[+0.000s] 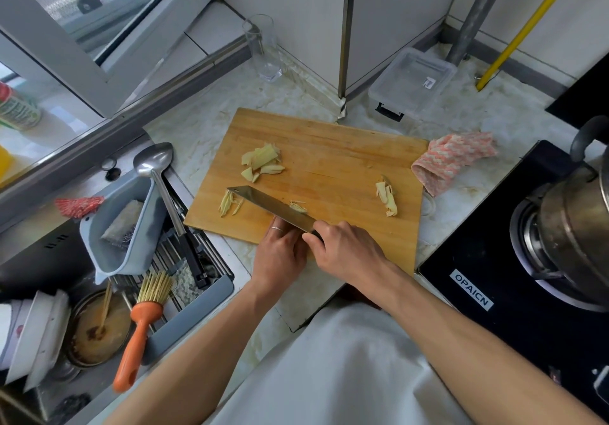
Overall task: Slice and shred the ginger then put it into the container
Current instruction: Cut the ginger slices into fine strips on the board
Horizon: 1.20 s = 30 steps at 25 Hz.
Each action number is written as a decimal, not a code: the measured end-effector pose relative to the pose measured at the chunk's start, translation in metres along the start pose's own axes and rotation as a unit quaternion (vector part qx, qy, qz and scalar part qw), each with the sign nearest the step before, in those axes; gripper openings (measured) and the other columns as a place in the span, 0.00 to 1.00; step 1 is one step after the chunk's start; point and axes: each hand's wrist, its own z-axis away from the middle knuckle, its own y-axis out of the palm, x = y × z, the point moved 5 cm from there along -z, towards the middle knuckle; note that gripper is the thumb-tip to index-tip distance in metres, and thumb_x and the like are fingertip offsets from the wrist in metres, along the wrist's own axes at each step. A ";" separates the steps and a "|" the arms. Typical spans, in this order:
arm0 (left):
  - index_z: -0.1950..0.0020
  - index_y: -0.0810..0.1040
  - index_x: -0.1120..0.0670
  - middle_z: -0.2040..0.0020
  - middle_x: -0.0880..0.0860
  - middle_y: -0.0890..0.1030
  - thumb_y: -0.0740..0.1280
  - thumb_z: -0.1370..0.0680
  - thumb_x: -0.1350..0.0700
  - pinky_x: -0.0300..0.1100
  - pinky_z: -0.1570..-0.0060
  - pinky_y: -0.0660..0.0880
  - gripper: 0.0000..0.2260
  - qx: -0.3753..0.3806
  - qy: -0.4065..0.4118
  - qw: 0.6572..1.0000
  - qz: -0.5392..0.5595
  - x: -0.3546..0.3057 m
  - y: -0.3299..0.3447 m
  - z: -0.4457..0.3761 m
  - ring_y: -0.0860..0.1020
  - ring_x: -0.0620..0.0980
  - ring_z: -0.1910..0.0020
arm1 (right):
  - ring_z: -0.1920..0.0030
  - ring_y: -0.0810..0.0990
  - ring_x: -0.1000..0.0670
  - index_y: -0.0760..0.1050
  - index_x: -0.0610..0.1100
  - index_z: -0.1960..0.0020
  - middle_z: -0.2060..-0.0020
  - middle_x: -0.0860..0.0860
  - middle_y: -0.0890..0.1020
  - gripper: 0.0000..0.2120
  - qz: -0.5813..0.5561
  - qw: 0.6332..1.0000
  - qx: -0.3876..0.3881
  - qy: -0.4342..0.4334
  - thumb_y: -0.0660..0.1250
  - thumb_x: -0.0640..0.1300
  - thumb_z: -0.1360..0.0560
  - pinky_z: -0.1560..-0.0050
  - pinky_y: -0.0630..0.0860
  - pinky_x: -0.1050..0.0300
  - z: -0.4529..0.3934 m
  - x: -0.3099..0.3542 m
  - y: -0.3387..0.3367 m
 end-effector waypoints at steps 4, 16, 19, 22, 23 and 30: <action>0.53 0.84 0.61 0.47 0.60 0.82 0.59 0.26 0.59 0.47 0.59 0.79 0.14 0.007 0.001 1.000 -0.009 -0.001 0.001 0.000 0.80 0.61 0.45 | 0.53 0.81 0.34 0.75 0.43 0.44 0.54 0.40 0.83 0.18 0.007 1.000 -0.005 -0.002 0.55 0.57 0.16 0.62 0.67 0.51 0.000 0.001 0.002; 0.49 0.84 0.60 0.43 0.59 0.78 0.61 0.25 0.61 0.45 0.56 0.79 0.13 0.015 -0.008 1.000 0.011 0.002 0.004 0.000 0.80 0.61 0.46 | 0.52 0.80 0.33 0.75 0.43 0.43 0.53 0.39 0.82 0.18 -0.024 0.999 0.013 0.027 0.56 0.57 0.17 0.61 0.69 0.50 0.001 -0.004 -0.002; 0.49 0.84 0.60 0.41 0.59 0.78 0.63 0.26 0.64 0.44 0.55 0.79 0.11 0.021 -0.010 1.000 0.016 0.003 0.004 0.001 0.80 0.61 0.44 | 0.52 0.80 0.33 0.75 0.43 0.43 0.53 0.39 0.82 0.19 -0.034 0.999 0.003 0.026 0.56 0.57 0.17 0.62 0.68 0.51 0.002 -0.006 0.000; 0.50 0.84 0.60 0.40 0.59 0.78 0.63 0.26 0.64 0.42 0.54 0.77 0.11 0.015 -0.010 1.000 0.015 0.003 0.004 0.000 0.79 0.61 0.43 | 0.52 0.80 0.34 0.76 0.43 0.43 0.53 0.40 0.83 0.19 -0.043 0.999 0.003 0.021 0.57 0.57 0.17 0.62 0.66 0.52 0.004 -0.007 -0.004; 0.50 0.84 0.61 0.41 0.59 0.78 0.62 0.25 0.63 0.41 0.53 0.76 0.11 0.011 -0.004 1.000 0.014 0.002 0.003 0.000 0.80 0.61 0.43 | 0.53 0.80 0.34 0.76 0.43 0.44 0.53 0.40 0.83 0.19 -0.043 0.999 0.006 0.019 0.57 0.57 0.17 0.62 0.66 0.52 0.005 -0.007 -0.005; 0.51 0.84 0.61 0.40 0.59 0.78 0.65 0.26 0.66 0.33 0.55 0.70 0.09 0.007 -0.020 1.000 0.012 0.003 0.005 0.001 0.80 0.60 0.45 | 0.54 0.80 0.35 0.75 0.43 0.43 0.54 0.40 0.82 0.18 -0.029 0.999 0.018 0.025 0.56 0.57 0.16 0.63 0.67 0.53 -0.002 -0.004 -0.004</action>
